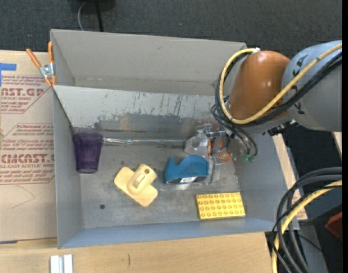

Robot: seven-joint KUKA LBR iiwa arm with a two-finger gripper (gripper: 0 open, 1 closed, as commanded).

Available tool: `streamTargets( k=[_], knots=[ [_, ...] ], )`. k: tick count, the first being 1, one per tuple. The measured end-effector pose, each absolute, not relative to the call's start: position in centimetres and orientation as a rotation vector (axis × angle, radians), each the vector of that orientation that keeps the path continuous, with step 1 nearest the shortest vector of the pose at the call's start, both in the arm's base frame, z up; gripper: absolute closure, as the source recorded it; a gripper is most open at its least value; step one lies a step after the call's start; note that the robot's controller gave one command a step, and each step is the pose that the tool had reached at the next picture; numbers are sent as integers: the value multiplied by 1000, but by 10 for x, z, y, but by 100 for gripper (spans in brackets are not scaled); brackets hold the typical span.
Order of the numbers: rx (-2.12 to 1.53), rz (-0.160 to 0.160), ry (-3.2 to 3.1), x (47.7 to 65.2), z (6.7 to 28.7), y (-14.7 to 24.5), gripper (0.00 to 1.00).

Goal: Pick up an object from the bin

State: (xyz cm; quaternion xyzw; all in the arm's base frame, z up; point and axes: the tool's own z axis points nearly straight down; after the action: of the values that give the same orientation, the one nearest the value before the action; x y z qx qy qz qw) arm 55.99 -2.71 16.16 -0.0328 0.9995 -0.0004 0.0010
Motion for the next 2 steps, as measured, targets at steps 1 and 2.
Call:
streamTargets(
  k=[1, 2],
  knots=[
    [-240, -2, 3124, 555, 108, -35, 0],
    [-220, 0, 3132, 571, 87, -31, 0]
  ],
)
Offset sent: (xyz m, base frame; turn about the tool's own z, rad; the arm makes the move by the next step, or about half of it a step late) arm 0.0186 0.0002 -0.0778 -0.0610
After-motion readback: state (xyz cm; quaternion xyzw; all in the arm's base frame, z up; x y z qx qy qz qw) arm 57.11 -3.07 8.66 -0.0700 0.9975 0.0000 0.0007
